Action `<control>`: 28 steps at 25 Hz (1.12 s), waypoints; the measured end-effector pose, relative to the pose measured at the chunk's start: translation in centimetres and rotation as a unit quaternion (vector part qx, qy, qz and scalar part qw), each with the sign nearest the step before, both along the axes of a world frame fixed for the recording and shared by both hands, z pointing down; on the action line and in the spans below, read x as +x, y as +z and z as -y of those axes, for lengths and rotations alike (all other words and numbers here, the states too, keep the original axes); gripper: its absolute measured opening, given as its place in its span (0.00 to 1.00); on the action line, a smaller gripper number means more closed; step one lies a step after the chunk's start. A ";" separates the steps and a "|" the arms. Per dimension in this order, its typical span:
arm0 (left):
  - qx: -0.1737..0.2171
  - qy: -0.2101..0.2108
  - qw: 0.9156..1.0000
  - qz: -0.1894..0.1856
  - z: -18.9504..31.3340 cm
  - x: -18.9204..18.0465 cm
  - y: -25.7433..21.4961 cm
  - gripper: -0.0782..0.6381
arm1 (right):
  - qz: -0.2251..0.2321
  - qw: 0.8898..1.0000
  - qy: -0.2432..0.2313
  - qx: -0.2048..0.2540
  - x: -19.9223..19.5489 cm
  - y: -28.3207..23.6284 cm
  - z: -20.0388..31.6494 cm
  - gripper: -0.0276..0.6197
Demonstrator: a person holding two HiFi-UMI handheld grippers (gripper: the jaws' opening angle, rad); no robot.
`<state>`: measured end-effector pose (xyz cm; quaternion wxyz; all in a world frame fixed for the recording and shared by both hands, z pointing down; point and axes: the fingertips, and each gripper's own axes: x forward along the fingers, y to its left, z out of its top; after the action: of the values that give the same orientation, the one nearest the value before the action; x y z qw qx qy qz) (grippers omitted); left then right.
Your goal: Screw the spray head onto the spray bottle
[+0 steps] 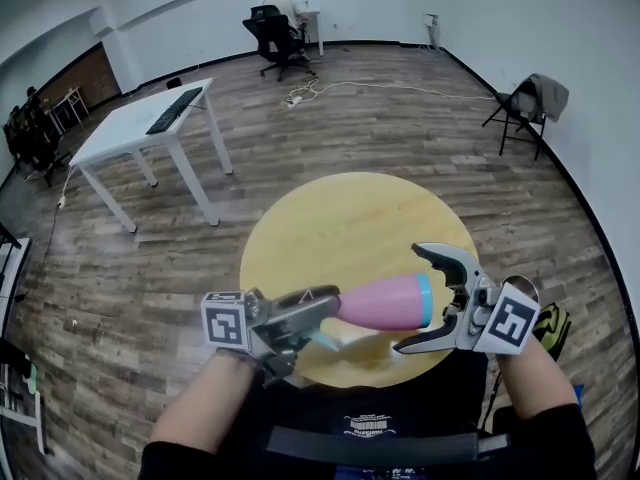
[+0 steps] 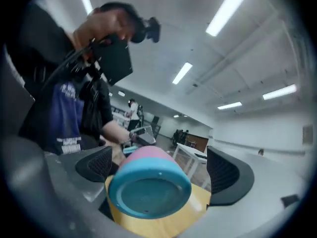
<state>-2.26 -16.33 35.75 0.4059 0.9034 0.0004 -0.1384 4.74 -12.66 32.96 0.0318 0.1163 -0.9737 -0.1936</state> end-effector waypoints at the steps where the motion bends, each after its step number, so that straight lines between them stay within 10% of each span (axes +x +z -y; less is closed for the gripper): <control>1: -0.015 0.009 1.000 -0.004 -0.1 0.1 0.2 0.34 | -0.032 0.999 0.011 0.035 -0.4 0.7 -0.2 0.95; 7: -0.002 0.021 1.000 0.017 -1.1 1.2 0.2 0.34 | -0.124 0.988 -0.029 0.083 -2.3 4.1 -2.9 0.83; 12: 0.172 -0.004 0.982 0.081 -3.4 1.5 -1.3 0.35 | -0.004 0.981 -0.087 -0.171 -1.4 2.5 -1.9 0.82; 14: 0.317 -0.021 0.942 0.107 -5.3 2.2 -2.7 0.35 | 0.070 0.944 -0.141 -0.290 -0.5 1.7 -1.2 0.82; 18: 0.587 -0.050 0.785 0.192 -8.6 3.2 -2.9 0.35 | 0.223 0.822 -0.226 -0.472 1.5 0.3 1.4 0.81; 20: 0.635 -0.048 0.736 0.227 -8.9 2.9 -1.6 0.35 | 0.243 0.804 -0.233 -0.491 1.6 0.2 1.9 0.81; 21: 0.636 -0.045 0.738 0.219 -9.0 2.8 -1.5 0.35 | 0.239 0.804 -0.232 -0.493 1.5 0.3 1.9 0.81; 22: 0.618 -0.042 0.760 0.199 -8.9 2.8 -1.8 0.35 | 0.233 0.806 -0.229 -0.494 1.3 0.4 1.8 0.82; 24: 0.521 -0.042 0.839 0.152 -7.9 2.6 -2.6 0.34 | 0.222 0.826 -0.211 -0.473 1.1 0.2 1.8 0.82; 26: 0.399 -0.037 0.910 0.109 -6.3 2.2 -2.9 0.34 | 0.210 0.880 -0.165 -0.392 1.3 -0.7 1.8 0.82; 28: 0.283 -0.032 0.956 0.066 -4.3 1.3 -2.7 0.34 | 0.184 0.939 -0.106 -0.271 1.7 -2.0 1.6 0.87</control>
<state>-0.93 -12.05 33.07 0.1285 0.9879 -0.0164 -0.0856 6.44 -14.27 31.01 -0.1388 0.0328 -0.9847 0.1006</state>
